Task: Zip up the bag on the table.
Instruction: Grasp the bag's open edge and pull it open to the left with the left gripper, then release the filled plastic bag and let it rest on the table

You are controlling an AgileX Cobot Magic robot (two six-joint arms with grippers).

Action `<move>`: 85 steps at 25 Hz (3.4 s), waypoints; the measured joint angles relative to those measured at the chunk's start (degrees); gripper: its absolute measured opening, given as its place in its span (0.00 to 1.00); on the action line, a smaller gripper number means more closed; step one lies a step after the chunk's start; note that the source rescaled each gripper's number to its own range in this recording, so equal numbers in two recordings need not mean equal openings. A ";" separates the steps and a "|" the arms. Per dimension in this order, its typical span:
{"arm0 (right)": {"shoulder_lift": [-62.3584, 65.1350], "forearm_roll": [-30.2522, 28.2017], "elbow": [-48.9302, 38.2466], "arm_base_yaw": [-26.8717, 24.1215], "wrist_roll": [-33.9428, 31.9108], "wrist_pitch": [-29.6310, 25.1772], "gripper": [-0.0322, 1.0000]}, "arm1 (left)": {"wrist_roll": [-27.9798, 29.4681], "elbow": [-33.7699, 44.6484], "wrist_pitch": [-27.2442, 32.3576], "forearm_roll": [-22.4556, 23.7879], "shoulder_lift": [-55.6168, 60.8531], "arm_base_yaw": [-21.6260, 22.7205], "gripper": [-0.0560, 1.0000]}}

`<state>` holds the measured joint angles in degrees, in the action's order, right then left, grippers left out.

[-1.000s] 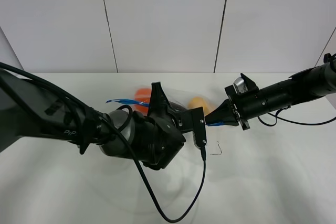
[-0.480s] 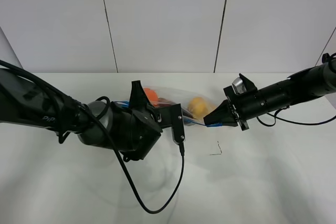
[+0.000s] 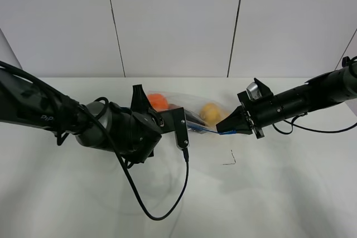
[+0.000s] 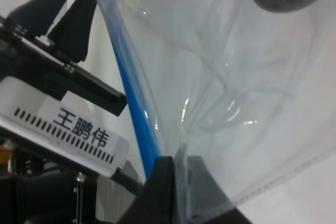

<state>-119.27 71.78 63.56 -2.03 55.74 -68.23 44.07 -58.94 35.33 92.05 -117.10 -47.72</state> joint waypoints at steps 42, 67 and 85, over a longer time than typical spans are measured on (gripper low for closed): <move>0.00 -1.13 0.10 0.04 0.01 -0.05 0.03 | -0.05 0.11 0.21 0.45 0.00 10.09 0.05; 0.00 -3.65 0.10 -0.08 0.01 -0.24 0.03 | 0.84 0.20 4.49 1.00 0.00 11.39 0.83; 0.00 -3.65 0.10 -0.08 0.01 -0.39 0.03 | 2.10 0.20 7.98 -2.69 0.00 11.39 0.83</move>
<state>-119.27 68.13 63.66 -2.11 55.75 -68.62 46.17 -58.73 43.31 89.36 -117.10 -36.33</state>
